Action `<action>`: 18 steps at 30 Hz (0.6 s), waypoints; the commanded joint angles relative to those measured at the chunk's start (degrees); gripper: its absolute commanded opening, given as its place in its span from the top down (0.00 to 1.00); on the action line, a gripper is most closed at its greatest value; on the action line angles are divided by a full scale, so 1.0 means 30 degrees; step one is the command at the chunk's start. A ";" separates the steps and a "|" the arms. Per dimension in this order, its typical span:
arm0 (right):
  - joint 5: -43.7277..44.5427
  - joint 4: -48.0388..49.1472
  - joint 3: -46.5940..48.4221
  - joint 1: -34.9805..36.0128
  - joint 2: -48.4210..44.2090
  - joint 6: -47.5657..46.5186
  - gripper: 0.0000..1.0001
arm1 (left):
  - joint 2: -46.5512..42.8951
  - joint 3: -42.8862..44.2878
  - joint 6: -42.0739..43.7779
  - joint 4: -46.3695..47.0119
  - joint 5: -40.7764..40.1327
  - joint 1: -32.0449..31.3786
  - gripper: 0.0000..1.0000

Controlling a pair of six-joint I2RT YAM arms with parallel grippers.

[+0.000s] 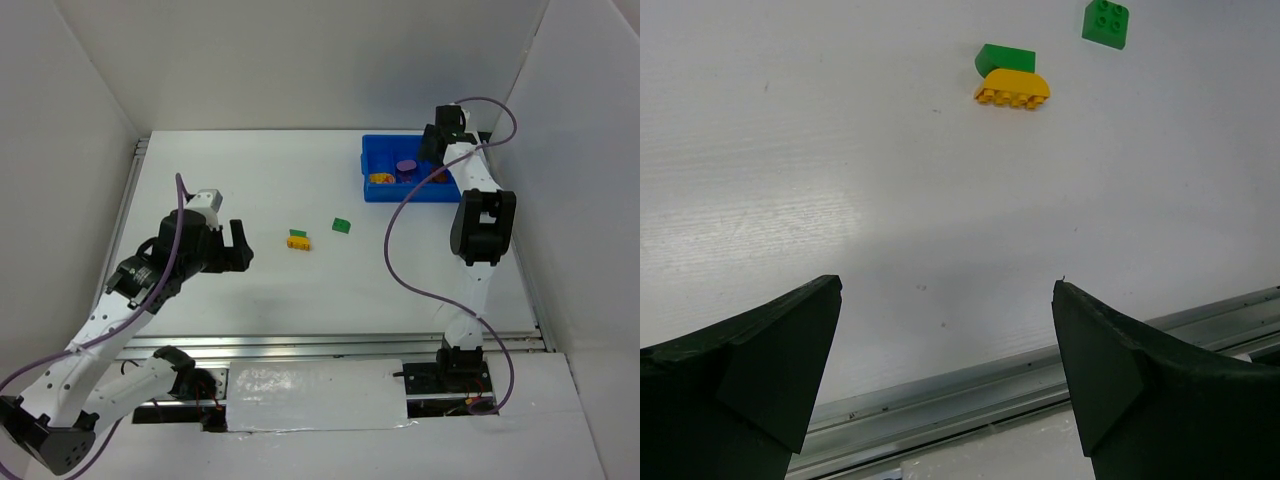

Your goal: Sort the legos into containers by color

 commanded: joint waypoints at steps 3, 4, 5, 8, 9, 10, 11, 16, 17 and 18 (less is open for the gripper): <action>-0.2690 0.0725 0.0114 0.0306 -0.3206 0.1276 0.00 | 0.0332 0.0052 0.0335 0.0733 0.0327 0.0218 0.01; -0.3077 0.0697 0.0024 0.0423 -0.3674 0.1451 0.00 | 0.0536 0.0052 0.0189 0.0762 0.0327 0.0248 0.00; -0.3457 0.0639 -0.0296 0.0599 -0.4665 0.1830 0.00 | 0.0625 0.0110 0.0072 0.0762 0.0298 0.0306 0.00; -0.5185 0.0725 -0.2279 0.1769 -0.7210 0.2593 0.00 | 0.1444 0.0371 -0.0426 0.1026 0.0648 0.0424 0.00; -0.5422 0.0900 -0.3248 0.2410 -0.8036 0.2740 0.00 | 0.2201 0.0519 -0.0804 0.1026 0.0823 0.0453 0.00; -0.6323 0.1627 -0.4273 0.2794 -0.8856 0.3090 0.00 | 0.2614 0.0868 -0.0953 0.1055 0.1405 0.0453 0.01; -0.6593 0.1953 -0.6459 0.3117 -1.0576 0.3297 0.00 | 0.3082 0.1075 -0.1129 0.1142 0.1701 0.0453 0.00; -0.9486 0.4530 -1.3237 0.4990 -1.5361 0.4789 0.00 | 0.6918 0.1833 -0.3500 0.3045 0.1591 -0.0510 0.00; -0.9728 0.4651 -1.4814 0.5198 -1.6065 0.4909 0.00 | 0.7795 0.2303 -0.3707 0.3221 0.0804 -0.1267 0.01; -0.9847 0.4768 -1.5468 0.5345 -1.7319 0.5026 0.00 | 0.9631 0.2771 -0.3883 0.3310 0.0390 -0.1710 0.00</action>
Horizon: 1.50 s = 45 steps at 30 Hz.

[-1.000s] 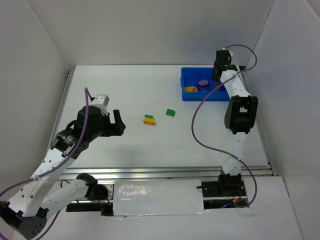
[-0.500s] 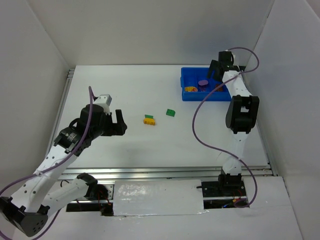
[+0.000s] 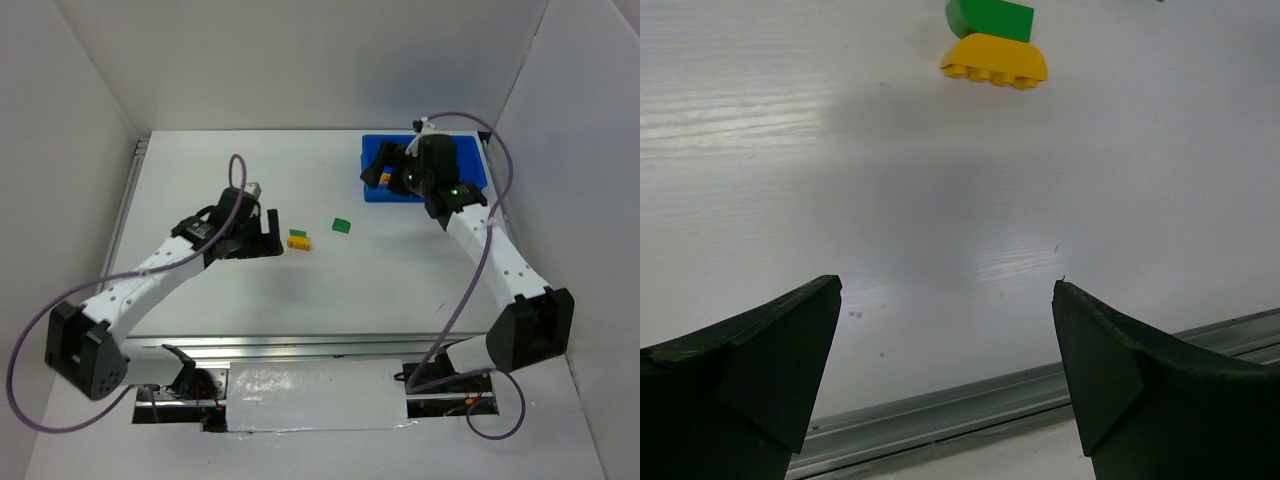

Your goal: Sort the legos into containers by color

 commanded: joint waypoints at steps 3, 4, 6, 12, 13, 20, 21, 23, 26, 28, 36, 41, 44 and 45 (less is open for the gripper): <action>-0.2046 0.0012 -0.3728 0.0226 -0.3047 0.0684 0.00 | 0.6380 0.3847 -0.1466 0.2058 -0.2622 -0.2521 0.01; -0.2134 -0.0313 -0.3875 0.0168 -0.4039 0.0364 0.00 | 0.7269 0.5041 -0.1408 0.2060 -0.3119 -0.2668 0.00; -0.2282 -0.1103 -0.4140 0.0108 -0.4982 0.0069 0.00 | 0.9607 0.6249 -0.1233 0.1652 -0.4701 -0.2786 0.00; -0.3449 -0.0435 -0.4989 0.0226 -0.7797 0.1005 0.00 | 1.4152 1.0556 -0.0850 0.0190 -0.6167 -0.2640 0.00; -0.3743 -0.0405 -0.4990 0.0226 -0.7857 0.1034 0.00 | 1.4539 1.1257 -0.0821 -0.0395 -0.6374 -0.2640 0.00; -0.4800 0.0210 -0.5516 0.0255 -0.7156 0.1210 0.00 | 1.5802 1.1382 -0.1057 -0.0843 -0.7168 -0.2640 0.02; -0.4888 0.0327 -0.5575 0.0284 -0.7096 0.1239 0.00 | 1.5919 1.1411 -0.1056 -0.0869 -0.7138 -0.2611 0.03; -0.4947 0.0416 -0.5576 0.0226 -0.6950 0.1239 0.00 | 1.6241 1.1469 -0.0910 -0.0899 -0.6934 -0.2640 0.05; -0.4802 0.0387 -0.5575 0.0255 -0.6891 0.1123 0.00 | 1.6477 1.0915 -0.0763 -0.0142 -0.6262 -0.2611 0.10; -0.4742 0.0416 -0.5663 0.0284 -0.6920 0.1122 0.00 | 1.6535 1.0504 -0.0792 0.0154 -0.6084 -0.2611 0.13; -0.4917 0.0561 -0.5751 0.0255 -0.6861 0.1034 0.00 | 1.6332 0.8953 -0.0792 0.1383 -0.4943 -0.2464 0.38; -0.5122 0.0797 -0.5927 0.0226 -0.6774 0.1093 0.00 | 1.5455 0.8248 -0.0383 0.2146 -0.4823 -0.2464 0.80; -0.5210 0.1030 -0.6073 0.0255 -0.6599 0.1063 0.00 | 1.4869 0.7576 0.0115 0.2820 -0.4677 -0.2493 0.90; -0.5211 0.1089 -0.6161 0.0255 -0.6511 0.1063 0.00 | 1.4692 0.7428 0.0232 0.2967 -0.4648 -0.2465 0.91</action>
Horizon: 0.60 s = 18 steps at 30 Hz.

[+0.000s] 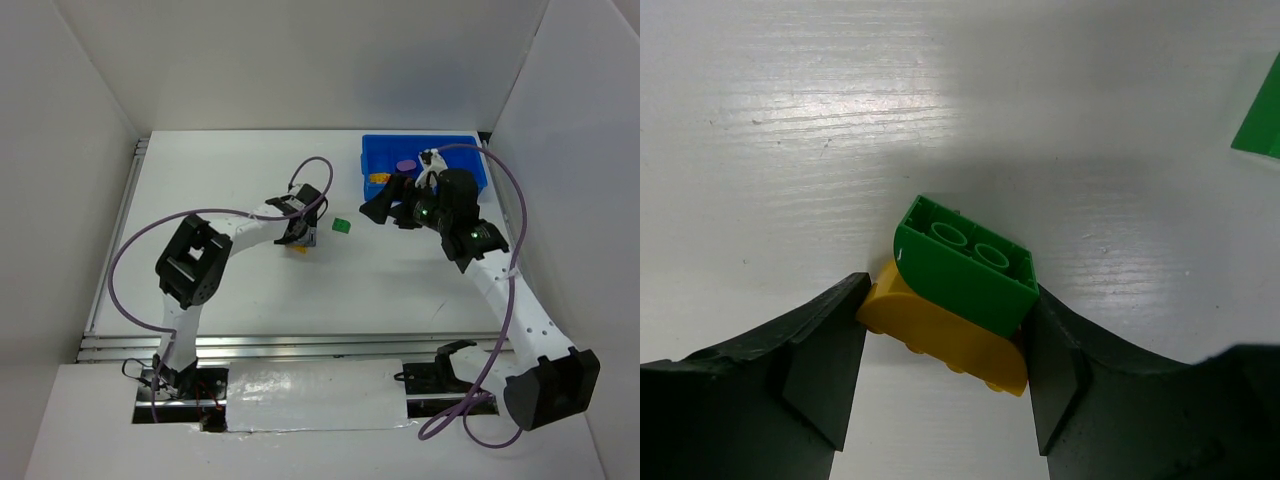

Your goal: Sort the legos into containers by color

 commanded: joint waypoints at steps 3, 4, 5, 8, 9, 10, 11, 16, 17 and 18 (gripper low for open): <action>-0.0782 0.1475 -0.0479 0.0051 0.0623 0.0022 0.00 | -0.1326 -0.1178 0.0744 0.0995 0.0934 0.0085 0.93; -0.0986 0.1594 -0.0509 0.0080 0.0799 0.0022 0.00 | -0.1472 -0.1297 0.0803 0.1054 0.0934 0.0086 0.95; -0.1568 0.2001 -0.0596 0.0051 0.1004 0.0022 0.00 | -0.1851 -0.1530 0.0891 0.1113 0.0934 0.0086 0.99; -0.2944 0.3316 -0.1326 0.0051 0.1620 0.0196 0.00 | -0.2932 -0.2406 0.1417 0.1724 0.1371 0.0057 1.00; -0.3125 0.3701 -0.1532 0.0080 0.1737 0.0285 0.00 | -0.3286 -0.2730 0.1593 0.2018 0.1519 0.0085 1.00; -0.3243 0.4024 -0.1679 0.0080 0.1912 0.0402 0.00 | -0.4073 -0.3052 0.1972 0.2340 0.1752 0.0057 1.00; -0.3273 0.4404 -0.1797 0.0022 0.2001 0.0693 0.00 | -0.4458 -0.3752 0.2179 0.2663 0.2161 0.0056 1.00; -0.3799 0.4640 -0.1593 -0.0066 0.2909 0.1045 0.00 | -0.8317 -0.6739 0.4138 0.5386 0.4387 -0.0382 1.00; -0.4497 0.4787 -0.1622 -0.0124 0.2997 0.1163 0.00 | -0.8880 -0.7124 0.4462 0.5767 0.5348 -0.0470 1.00; -0.5026 0.4934 -0.1564 -0.0125 0.3085 0.1281 0.00 | -1.0075 -0.7505 0.5017 0.6496 0.5793 -0.0703 1.00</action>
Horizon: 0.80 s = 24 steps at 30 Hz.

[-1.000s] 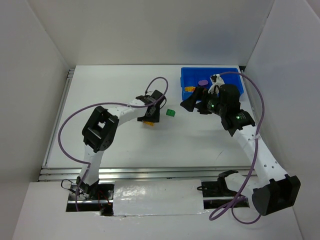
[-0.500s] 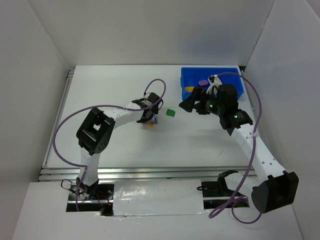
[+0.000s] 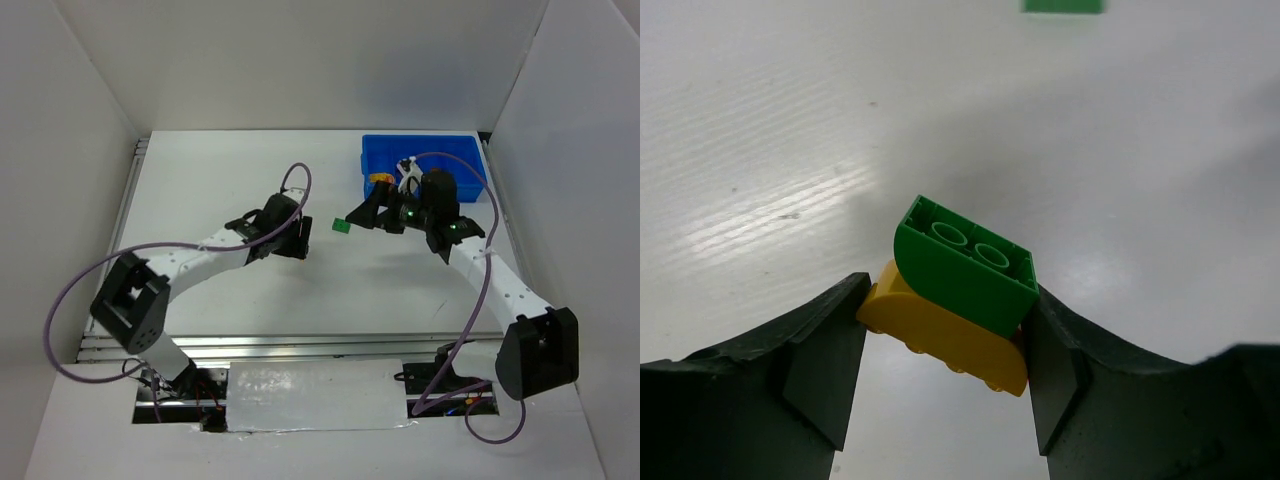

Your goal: Sort the legos into containers by color

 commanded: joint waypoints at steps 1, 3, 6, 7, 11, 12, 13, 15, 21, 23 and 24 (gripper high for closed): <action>-0.2144 0.1787 0.0439 -0.0103 0.0404 0.0756 0.00 | -0.3090 -0.1458 0.2150 0.3121 0.2757 -0.0610 1.00; -0.3581 0.1614 0.0819 -0.0016 0.0844 0.0963 0.01 | -0.4784 -0.2252 0.2942 0.4526 0.4397 -0.0903 1.00; -0.3671 0.0590 0.1436 0.0364 0.1314 0.1169 0.02 | -0.6748 -0.3630 0.3557 0.5931 0.6742 -0.1080 1.00; -0.3730 0.0181 0.1495 0.0482 0.1286 0.1169 0.02 | -0.7135 -0.4098 0.3647 0.6547 0.7211 -0.1109 1.00; -0.5134 0.0090 0.1466 0.1446 0.0965 0.1491 0.08 | -0.8222 -0.4308 0.4436 0.6729 0.8853 -0.1401 1.00; -0.4962 -0.0085 0.1582 0.2059 0.0905 0.1462 0.09 | -0.8194 -0.4220 0.4584 0.6613 0.9523 -0.1431 1.00; -0.4671 -0.0695 0.1903 0.2384 0.0847 0.1375 0.09 | -0.8135 -0.3958 0.4730 0.6351 0.9791 -0.1519 1.00; -0.3968 -0.1400 0.2226 0.3145 0.0758 0.1374 0.09 | -0.8018 -0.3665 0.5082 0.6115 1.0259 -0.1870 1.00; -0.3408 -0.2283 0.1995 0.3998 0.0497 0.1697 0.16 | -0.8427 -0.3487 0.5786 0.5322 0.9063 -0.2720 1.00; -0.3028 -0.2546 0.1760 0.4407 0.0232 0.1667 0.17 | -0.8457 -0.3546 0.5844 0.5322 0.8769 -0.2779 1.00; -0.2998 -0.2605 0.1614 0.4554 0.0086 0.1667 0.17 | -0.8428 -0.3546 0.5903 0.5322 0.8710 -0.2837 1.00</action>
